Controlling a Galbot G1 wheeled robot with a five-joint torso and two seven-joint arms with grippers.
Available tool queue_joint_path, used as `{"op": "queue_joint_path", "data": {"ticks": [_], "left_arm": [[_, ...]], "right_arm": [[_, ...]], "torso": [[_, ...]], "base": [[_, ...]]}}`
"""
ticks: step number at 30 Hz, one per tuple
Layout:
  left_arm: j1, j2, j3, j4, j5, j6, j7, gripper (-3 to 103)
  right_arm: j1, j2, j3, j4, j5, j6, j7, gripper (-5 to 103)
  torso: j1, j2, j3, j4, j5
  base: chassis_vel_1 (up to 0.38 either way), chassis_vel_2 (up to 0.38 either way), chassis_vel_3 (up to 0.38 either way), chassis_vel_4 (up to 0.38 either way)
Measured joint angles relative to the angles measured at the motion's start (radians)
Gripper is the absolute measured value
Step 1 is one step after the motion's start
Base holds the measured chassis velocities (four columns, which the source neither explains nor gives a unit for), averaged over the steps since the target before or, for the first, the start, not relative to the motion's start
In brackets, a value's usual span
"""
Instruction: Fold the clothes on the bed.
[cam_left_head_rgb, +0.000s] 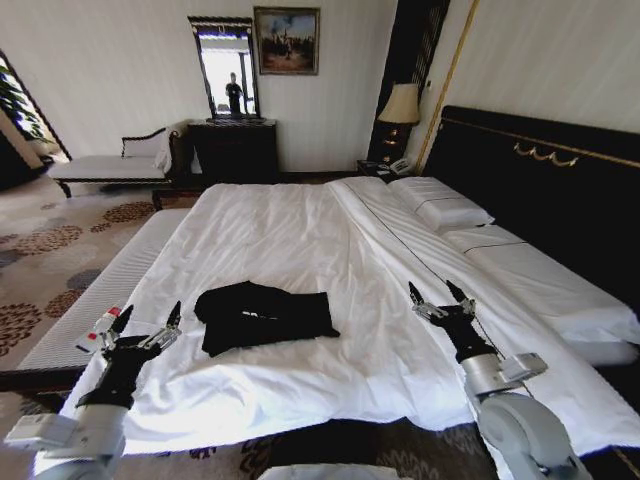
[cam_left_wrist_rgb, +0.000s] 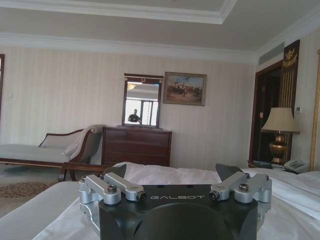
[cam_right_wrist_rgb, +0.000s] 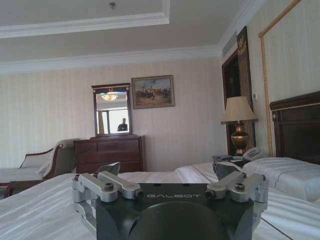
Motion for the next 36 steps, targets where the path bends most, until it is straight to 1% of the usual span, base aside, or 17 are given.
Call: {"op": "queue_joint_path", "data": {"ticks": [14,21,29,36], "left_arm": [[-0.002,-0.010,0.006,0.001,0.015,-0.020,0.000,100],[-0.014,-0.013,0.016,0.005,0.024,-0.021,0.000,100],[-0.028,-0.010,0.017,0.024,0.024,-0.018,0.001,100],[-0.028,-0.003,0.018,0.032,0.024,-0.018,0.001,100]], "right_arm": [[0.014,0.010,-0.026,-0.031,-0.016,0.030,0.002,100],[0.028,0.011,-0.040,-0.053,-0.023,0.032,-0.008,100],[0.039,0.015,-0.051,-0.066,-0.029,0.032,-0.011,100],[0.040,0.023,-0.053,-0.070,-0.036,0.040,-0.011,100]], "torso": [[0.000,0.000,0.000,0.0002,-0.0002],[0.000,0.000,0.000,0.0001,0.0003],[0.000,0.000,0.000,0.0001,-0.0002],[0.000,0.000,0.000,0.0000,0.0003]], "base": [[0.055,0.117,-0.057,-0.111],[0.003,0.023,-0.009,-0.017],[0.000,0.000,0.000,0.000],[0.002,0.022,-0.004,-0.020]]}}
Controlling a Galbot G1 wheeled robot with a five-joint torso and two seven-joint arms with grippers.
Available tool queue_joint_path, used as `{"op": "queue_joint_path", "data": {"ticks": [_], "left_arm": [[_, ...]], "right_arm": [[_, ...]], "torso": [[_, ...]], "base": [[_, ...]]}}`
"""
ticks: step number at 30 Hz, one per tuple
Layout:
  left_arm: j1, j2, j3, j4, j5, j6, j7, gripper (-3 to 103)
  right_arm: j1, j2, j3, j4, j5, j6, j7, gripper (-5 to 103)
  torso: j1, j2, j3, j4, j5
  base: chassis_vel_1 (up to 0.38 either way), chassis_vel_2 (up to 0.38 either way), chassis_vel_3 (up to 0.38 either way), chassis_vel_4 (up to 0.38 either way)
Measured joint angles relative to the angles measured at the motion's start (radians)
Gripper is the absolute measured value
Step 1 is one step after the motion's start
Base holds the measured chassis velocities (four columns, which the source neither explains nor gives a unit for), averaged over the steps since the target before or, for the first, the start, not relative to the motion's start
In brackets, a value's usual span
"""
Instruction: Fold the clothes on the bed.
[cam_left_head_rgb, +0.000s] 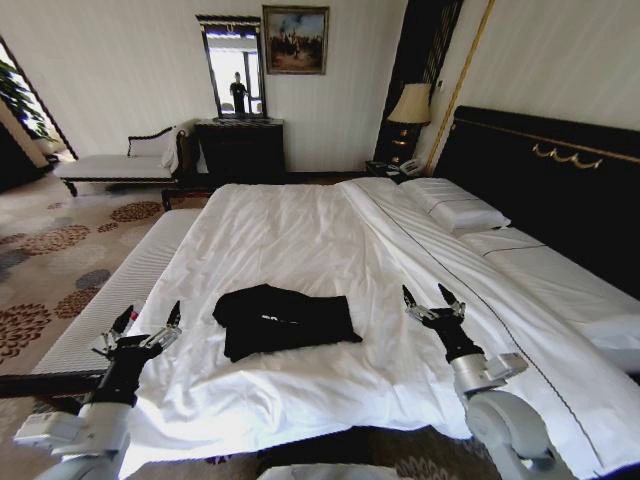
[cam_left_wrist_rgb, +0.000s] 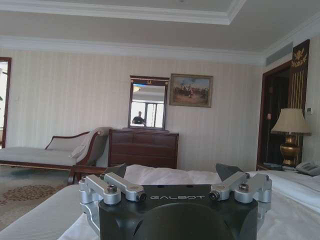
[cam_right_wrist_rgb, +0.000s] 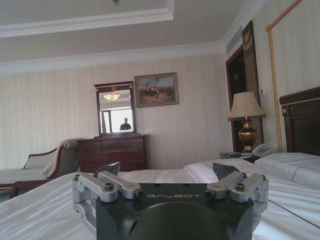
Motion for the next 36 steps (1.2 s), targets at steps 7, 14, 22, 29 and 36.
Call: {"op": "queue_joint_path", "data": {"ticks": [7,14,22,29,36], "left_arm": [[0.003,0.006,-0.006,-0.001,-0.001,0.000,0.000,100],[-0.003,0.011,-0.002,0.022,0.002,0.000,-0.007,100],[-0.049,0.031,0.020,0.136,0.011,0.013,-0.046,100],[-0.146,0.143,0.044,0.270,-0.136,0.122,-0.079,100],[-0.367,0.212,0.143,0.490,-0.550,0.290,-0.172,100]], "right_arm": [[0.000,0.006,0.000,-0.002,-0.006,0.011,0.000,100],[0.003,0.014,-0.007,-0.010,-0.007,0.027,0.000,100],[0.045,0.023,-0.041,-0.077,-0.021,0.082,-0.008,100],[0.089,0.032,-0.086,-0.141,-0.051,0.104,0.005,100],[0.139,0.028,-0.126,-0.233,-0.075,0.137,0.025,100]], "torso": [[0.000,0.000,0.000,0.0001,-0.0006],[0.000,0.000,0.000,-0.0001,-0.0001],[0.000,0.000,0.000,0.0003,-0.0004],[0.000,0.000,0.000,-0.0001,-0.0002],[0.000,0.000,0.000,0.0000,-0.0005]], "base": [[0.013,0.067,-0.005,-0.072],[0.003,0.009,0.001,-0.007],[0.000,0.000,0.000,0.000],[0.000,0.000,0.000,0.000],[0.000,0.000,0.000,0.000]]}}
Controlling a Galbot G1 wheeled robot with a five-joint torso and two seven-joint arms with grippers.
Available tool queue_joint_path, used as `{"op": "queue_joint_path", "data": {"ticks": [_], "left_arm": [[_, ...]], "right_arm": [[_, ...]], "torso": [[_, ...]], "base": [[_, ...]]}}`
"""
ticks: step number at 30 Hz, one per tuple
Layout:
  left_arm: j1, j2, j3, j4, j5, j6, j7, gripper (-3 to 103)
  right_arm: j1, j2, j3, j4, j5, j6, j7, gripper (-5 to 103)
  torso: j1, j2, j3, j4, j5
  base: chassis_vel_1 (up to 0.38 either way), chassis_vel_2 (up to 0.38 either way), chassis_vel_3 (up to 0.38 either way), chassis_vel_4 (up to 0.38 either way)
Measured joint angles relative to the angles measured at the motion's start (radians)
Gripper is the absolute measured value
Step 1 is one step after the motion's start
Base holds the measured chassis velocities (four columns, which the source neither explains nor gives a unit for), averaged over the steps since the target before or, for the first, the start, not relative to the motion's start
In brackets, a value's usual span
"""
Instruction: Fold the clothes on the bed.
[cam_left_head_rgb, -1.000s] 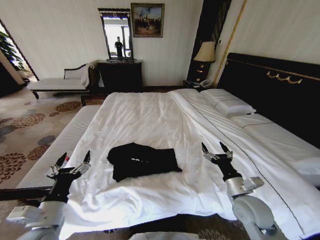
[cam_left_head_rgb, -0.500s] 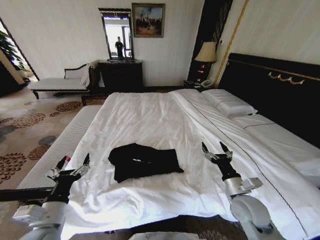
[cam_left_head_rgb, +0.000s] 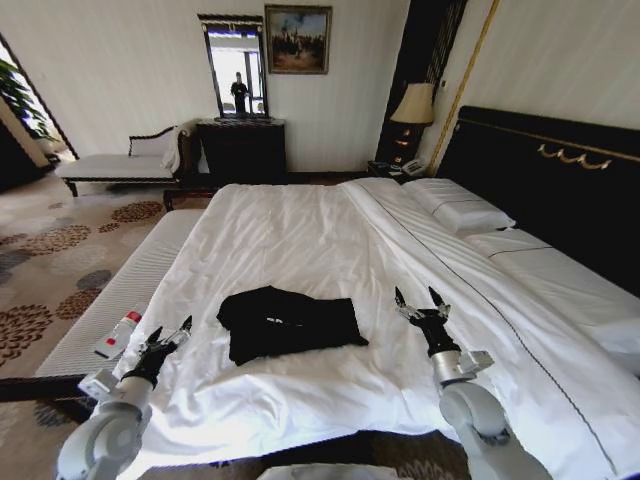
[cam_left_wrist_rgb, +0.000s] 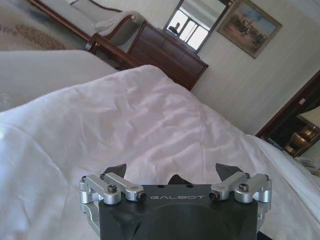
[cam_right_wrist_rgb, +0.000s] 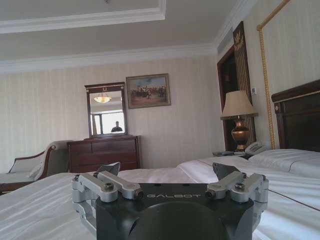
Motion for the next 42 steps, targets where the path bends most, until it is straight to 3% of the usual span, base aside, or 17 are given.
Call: {"op": "queue_joint_path", "data": {"ticks": [5,12,20,30,31,33,37,39,41,42], "left_arm": [[-0.149,0.030,0.055,0.138,-0.073,0.079,-0.059,100],[-0.393,0.033,0.160,0.353,-0.075,0.168,-0.111,100],[-0.544,0.010,0.293,0.493,-0.032,0.187,-0.111,100],[-0.629,-0.020,0.340,0.572,-0.013,0.179,-0.115,101],[-0.630,-0.020,0.342,0.577,-0.010,0.179,-0.118,96],[-0.630,-0.020,0.342,0.578,-0.009,0.179,-0.119,96],[-0.617,-0.018,0.336,0.575,-0.007,0.185,-0.123,75],[-0.615,-0.017,0.334,0.573,-0.008,0.186,-0.125,75],[-0.607,-0.012,0.327,0.566,-0.011,0.191,-0.127,58],[-0.605,-0.011,0.326,0.564,-0.011,0.191,-0.127,58]], "right_arm": [[0.019,-0.001,-0.014,-0.045,-0.002,0.010,0.001,100],[0.049,0.007,-0.056,-0.082,-0.010,0.012,0.006,100],[0.055,0.013,-0.062,-0.099,-0.016,0.012,0.009,100],[0.035,0.030,-0.058,-0.113,-0.029,0.024,0.009,100],[0.036,0.031,-0.059,-0.114,-0.030,0.024,0.009,100],[0.036,0.032,-0.059,-0.115,-0.030,0.024,0.009,100],[0.041,0.035,-0.064,-0.119,-0.031,0.026,0.008,100],[0.042,0.036,-0.065,-0.120,-0.031,0.027,0.007,100],[0.044,0.039,-0.068,-0.123,-0.033,0.030,0.006,100],[0.045,0.040,-0.069,-0.124,-0.033,0.031,0.006,100]], "torso": [[0.000,0.000,0.000,0.0001,0.0000],[0.000,0.000,0.000,0.0001,0.0003],[0.000,0.000,0.000,0.0001,0.0003],[0.000,0.000,0.000,-0.0001,0.0003],[0.000,0.000,0.000,0.0000,0.0004],[0.000,0.000,0.000,0.0000,0.0003],[0.000,0.000,0.000,0.0001,0.0001],[0.000,0.000,0.000,0.0002,0.0001],[0.000,0.000,0.000,0.0001,0.0002],[0.000,0.000,0.000,0.0001,0.0002]], "base": [[0.000,0.000,0.000,0.000],[0.000,0.000,0.000,0.000],[0.000,0.000,0.000,0.000],[0.000,0.000,0.000,0.000],[0.000,0.000,0.000,0.000],[0.000,0.000,0.000,0.000],[0.000,0.000,0.000,0.000],[0.000,0.000,0.000,0.000],[0.000,0.000,0.000,0.000],[0.000,0.000,0.000,0.000]]}}
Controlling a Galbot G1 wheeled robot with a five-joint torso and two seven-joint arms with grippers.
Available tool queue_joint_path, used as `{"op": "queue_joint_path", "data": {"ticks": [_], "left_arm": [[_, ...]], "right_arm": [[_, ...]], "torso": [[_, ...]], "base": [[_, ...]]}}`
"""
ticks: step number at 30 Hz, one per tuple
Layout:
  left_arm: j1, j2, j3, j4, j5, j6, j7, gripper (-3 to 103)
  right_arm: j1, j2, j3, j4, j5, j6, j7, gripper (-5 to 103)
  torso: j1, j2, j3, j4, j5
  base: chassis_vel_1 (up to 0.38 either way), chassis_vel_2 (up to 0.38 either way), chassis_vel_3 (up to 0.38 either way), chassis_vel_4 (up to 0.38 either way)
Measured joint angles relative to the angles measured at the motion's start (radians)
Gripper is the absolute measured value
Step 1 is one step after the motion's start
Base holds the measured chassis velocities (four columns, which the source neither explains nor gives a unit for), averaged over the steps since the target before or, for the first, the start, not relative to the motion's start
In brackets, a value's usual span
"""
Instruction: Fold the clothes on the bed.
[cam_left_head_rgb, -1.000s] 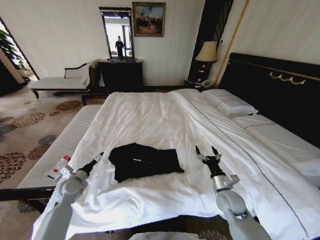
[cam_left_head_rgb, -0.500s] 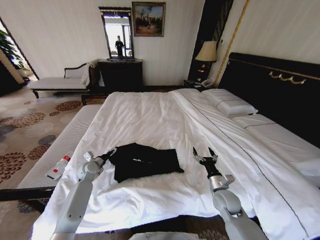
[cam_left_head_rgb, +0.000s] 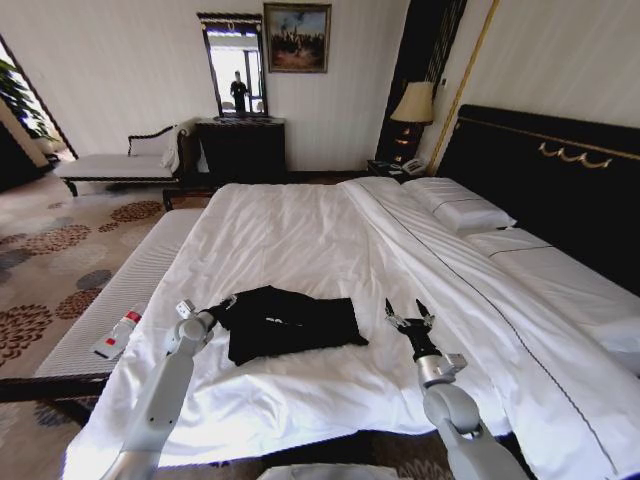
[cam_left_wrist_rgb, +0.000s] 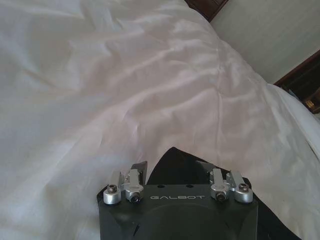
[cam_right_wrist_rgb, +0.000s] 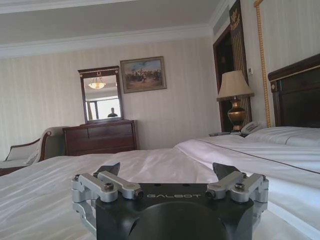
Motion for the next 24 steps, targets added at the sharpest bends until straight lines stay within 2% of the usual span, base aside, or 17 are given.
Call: {"op": "queue_joint_path", "data": {"ticks": [1,2,5,7,11,13,16,18,21,23,24], "left_arm": [[0.002,0.001,-0.001,-0.001,0.000,0.000,0.000,54],[0.002,0.001,-0.001,-0.001,0.000,0.000,0.000,54],[0.003,0.002,-0.003,-0.002,0.002,0.001,0.000,37],[0.003,0.002,-0.003,-0.002,0.002,0.001,0.000,37],[0.000,0.002,-0.008,-0.005,0.005,0.000,0.001,15],[0.003,0.003,-0.011,-0.010,0.005,-0.001,0.003,15],[0.032,0.014,-0.024,-0.046,0.005,-0.003,0.013,2],[0.038,0.017,-0.026,-0.053,0.005,-0.003,0.015,2],[0.105,0.035,-0.053,-0.121,0.008,-0.006,0.031,2],[0.116,0.038,-0.059,-0.132,0.011,-0.006,0.035,2],[0.145,0.046,-0.074,-0.155,0.031,-0.016,0.053,2]], "right_arm": [[0.000,0.000,-0.001,-0.001,0.000,0.001,0.000,100],[0.000,0.000,-0.001,-0.001,0.000,0.001,0.000,100],[0.004,0.001,-0.005,-0.005,-0.002,0.005,0.000,100],[0.004,0.001,-0.005,-0.006,-0.002,0.005,0.000,100],[0.003,0.000,-0.005,-0.010,-0.002,0.011,-0.001,100],[0.003,-0.001,-0.005,-0.011,-0.002,0.012,-0.001,100],[0.007,-0.008,-0.015,-0.021,0.009,0.015,-0.001,100],[0.009,-0.009,-0.019,-0.022,0.012,0.015,0.000,100],[0.037,-0.029,-0.070,-0.028,0.074,0.003,0.052,100],[0.043,-0.035,-0.081,-0.028,0.090,0.000,0.058,100],[0.060,-0.058,-0.115,-0.027,0.135,-0.010,0.067,100]], "torso": [[0.000,0.000,0.000,0.0000,0.0000],[0.000,0.000,0.000,0.0000,0.0000],[0.000,0.000,0.000,0.0000,-0.0001],[0.000,0.000,0.000,0.0000,0.0000],[0.000,0.000,0.000,-0.0002,-0.0001],[0.000,0.000,0.000,-0.0002,-0.0001],[0.000,0.000,0.000,-0.0003,0.0000],[0.000,0.000,0.000,-0.0004,0.0000],[0.000,0.000,0.000,-0.0001,0.0000],[0.000,0.000,0.000,0.0000,0.0000],[0.000,0.000,0.000,-0.0001,0.0000]], "base": [[0.000,0.000,0.000,0.000],[0.000,0.000,0.000,0.000],[0.000,0.000,0.000,0.000],[0.000,0.000,0.000,0.000],[0.000,0.000,0.000,0.000],[0.000,0.000,0.000,0.000],[0.000,0.000,0.000,0.000],[0.000,0.000,0.000,0.000],[0.000,0.000,0.000,0.000],[0.000,0.000,0.000,0.000],[0.000,0.000,0.000,0.000]]}}
